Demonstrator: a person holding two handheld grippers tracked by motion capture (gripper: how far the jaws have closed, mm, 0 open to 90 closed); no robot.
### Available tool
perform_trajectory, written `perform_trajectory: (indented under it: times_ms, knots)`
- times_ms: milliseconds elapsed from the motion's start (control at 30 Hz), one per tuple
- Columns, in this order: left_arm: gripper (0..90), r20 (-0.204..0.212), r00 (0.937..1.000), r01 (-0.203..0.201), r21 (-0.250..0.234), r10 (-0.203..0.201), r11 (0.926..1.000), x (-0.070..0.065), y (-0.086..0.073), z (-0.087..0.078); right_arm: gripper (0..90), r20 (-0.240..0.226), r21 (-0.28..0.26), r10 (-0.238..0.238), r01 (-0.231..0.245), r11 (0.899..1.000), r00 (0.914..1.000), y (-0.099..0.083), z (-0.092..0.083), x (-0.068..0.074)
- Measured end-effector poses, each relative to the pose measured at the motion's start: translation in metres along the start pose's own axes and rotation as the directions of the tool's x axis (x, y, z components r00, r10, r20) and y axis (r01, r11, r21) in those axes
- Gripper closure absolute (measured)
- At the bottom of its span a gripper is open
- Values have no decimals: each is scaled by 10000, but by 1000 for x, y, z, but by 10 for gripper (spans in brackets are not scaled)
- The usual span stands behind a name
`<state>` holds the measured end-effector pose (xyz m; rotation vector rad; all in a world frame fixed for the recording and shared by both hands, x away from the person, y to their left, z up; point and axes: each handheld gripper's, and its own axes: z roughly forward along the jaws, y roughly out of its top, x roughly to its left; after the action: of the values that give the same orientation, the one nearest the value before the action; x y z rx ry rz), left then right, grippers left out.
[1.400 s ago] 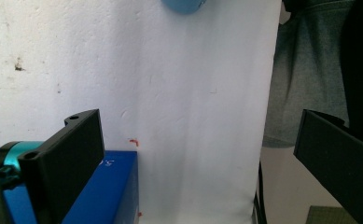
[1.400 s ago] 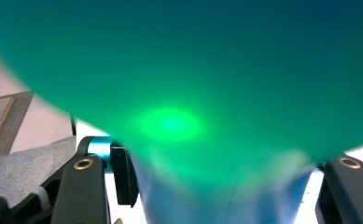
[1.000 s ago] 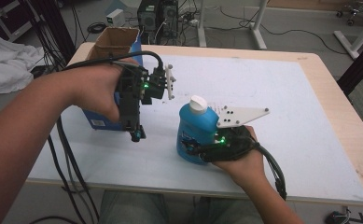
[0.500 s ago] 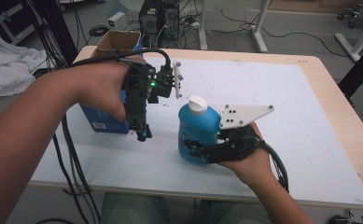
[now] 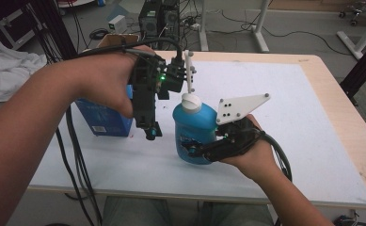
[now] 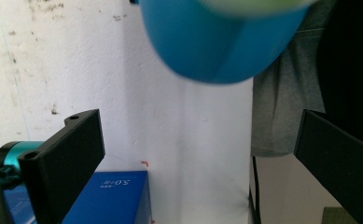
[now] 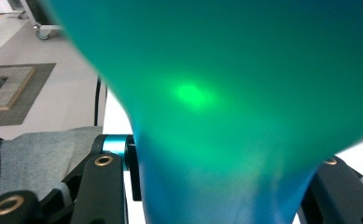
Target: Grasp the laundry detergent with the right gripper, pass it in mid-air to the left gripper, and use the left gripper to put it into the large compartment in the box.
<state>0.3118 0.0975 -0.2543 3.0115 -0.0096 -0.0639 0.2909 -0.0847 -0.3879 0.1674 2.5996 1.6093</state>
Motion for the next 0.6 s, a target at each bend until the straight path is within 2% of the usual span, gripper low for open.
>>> perform_trajectory:
  times_ms: [267,433,600]
  knots:
    - [17,-41,9998,-180,154,181,9997,-3,14,-10,476,-377,73,24,-22,10000,9993,2,4,-3]
    - [17,-33,9996,-264,271,265,9993,-3,24,-11,475,-789,178,27,-13,9998,9969,12,9,-6]
    - [17,-20,9996,-278,362,279,9990,-3,28,-11,474,-962,109,-45,55,9999,9954,22,13,-9]
